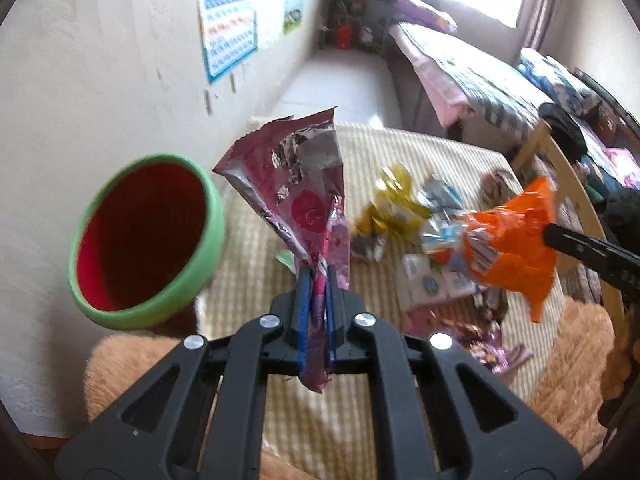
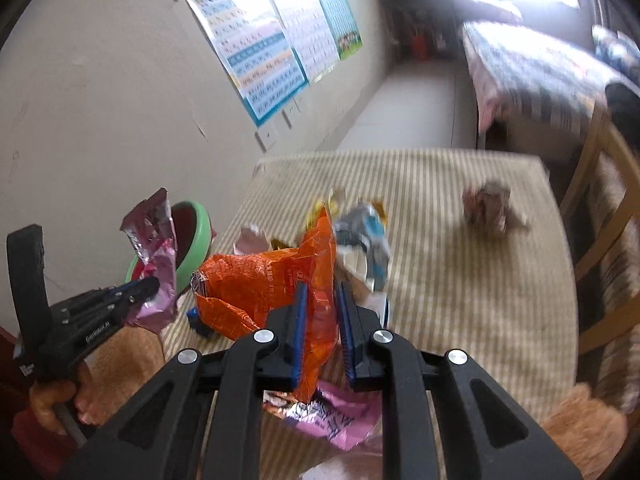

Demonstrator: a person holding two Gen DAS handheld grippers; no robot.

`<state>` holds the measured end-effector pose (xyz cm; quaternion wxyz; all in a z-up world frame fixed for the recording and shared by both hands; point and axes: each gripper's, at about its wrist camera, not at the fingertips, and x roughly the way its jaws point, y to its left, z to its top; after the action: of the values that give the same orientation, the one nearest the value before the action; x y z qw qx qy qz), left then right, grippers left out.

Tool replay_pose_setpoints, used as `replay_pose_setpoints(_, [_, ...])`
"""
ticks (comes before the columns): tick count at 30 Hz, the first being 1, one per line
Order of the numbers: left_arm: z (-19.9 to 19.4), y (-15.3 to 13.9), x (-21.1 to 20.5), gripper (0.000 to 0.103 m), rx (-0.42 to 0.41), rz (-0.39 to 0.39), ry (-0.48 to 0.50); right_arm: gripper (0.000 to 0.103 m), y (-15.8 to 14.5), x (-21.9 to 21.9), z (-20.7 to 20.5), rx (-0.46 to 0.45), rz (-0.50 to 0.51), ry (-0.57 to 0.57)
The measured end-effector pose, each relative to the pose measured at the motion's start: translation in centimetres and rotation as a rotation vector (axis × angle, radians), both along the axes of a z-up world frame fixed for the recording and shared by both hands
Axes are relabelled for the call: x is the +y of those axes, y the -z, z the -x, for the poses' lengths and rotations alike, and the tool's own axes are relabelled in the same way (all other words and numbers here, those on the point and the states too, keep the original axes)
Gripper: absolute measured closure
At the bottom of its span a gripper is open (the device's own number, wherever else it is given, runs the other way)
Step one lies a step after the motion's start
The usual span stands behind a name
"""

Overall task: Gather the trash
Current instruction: 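Carry both wrappers over the red bin and open both tools to drop them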

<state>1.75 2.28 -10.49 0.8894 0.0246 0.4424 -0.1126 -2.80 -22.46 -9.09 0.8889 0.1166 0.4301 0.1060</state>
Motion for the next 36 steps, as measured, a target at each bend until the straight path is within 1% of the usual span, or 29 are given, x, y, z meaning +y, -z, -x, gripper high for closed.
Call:
replay_pose_setpoints(3, [-0.5,-0.7,1.1,0.096,-0.024,-0.01,-0.042,0.088,-0.8,1.1,-1.3,-0.028,0.026,-0.01])
replay_pose_setpoints(9, [-1.2,-1.3,4.6,0.096,-0.046,-0.014,-0.14,0.088,-2.1,4.2,-3.9,-0.066,0.022,-0.045])
replay_pose_setpoints(14, [-1.5,-1.3,8.1,0.096,-0.037,-0.005,-0.231,0.088,-2.5,7.6,-5.8,-0.069,0.018,-0.096])
replay_pose_setpoints(16, [-1.6,-1.1,8.7,0.096,-0.037,-0.01,-0.251,0.088,-2.3,9.0,-6.5,-0.063,0.016,-0.118])
replay_pose_setpoints(21, [-2.0,-1.0,12.0,0.096,-0.043,-0.026,-0.306,0.088,-1.7,12.9,-8.5,-0.043,0.016,-0.175])
replay_pose_setpoints(26, [-3.3,-0.6,15.1,0.096,-0.023,-0.031,-0.332,0.088,-1.1,16.4,-11.1,-0.041,0.024,-0.198])
replay_pose_setpoints(28, [-4.0,0.0,16.2,0.096,-0.007,-0.041,-0.34,0.088,-0.9,17.9,-12.3,-0.033,0.027,-0.198])
replay_pose_setpoints(32, [-5.4,1.1,17.1,0.096,0.021,-0.056,-0.352,0.087,-0.1,20.7,-14.3,-0.017,0.047,-0.214])
replay_pose_setpoints(36, [-6.1,1.7,17.3,0.096,0.03,-0.06,-0.362,0.087,0.8,22.8,-15.5,0.007,0.047,-0.238])
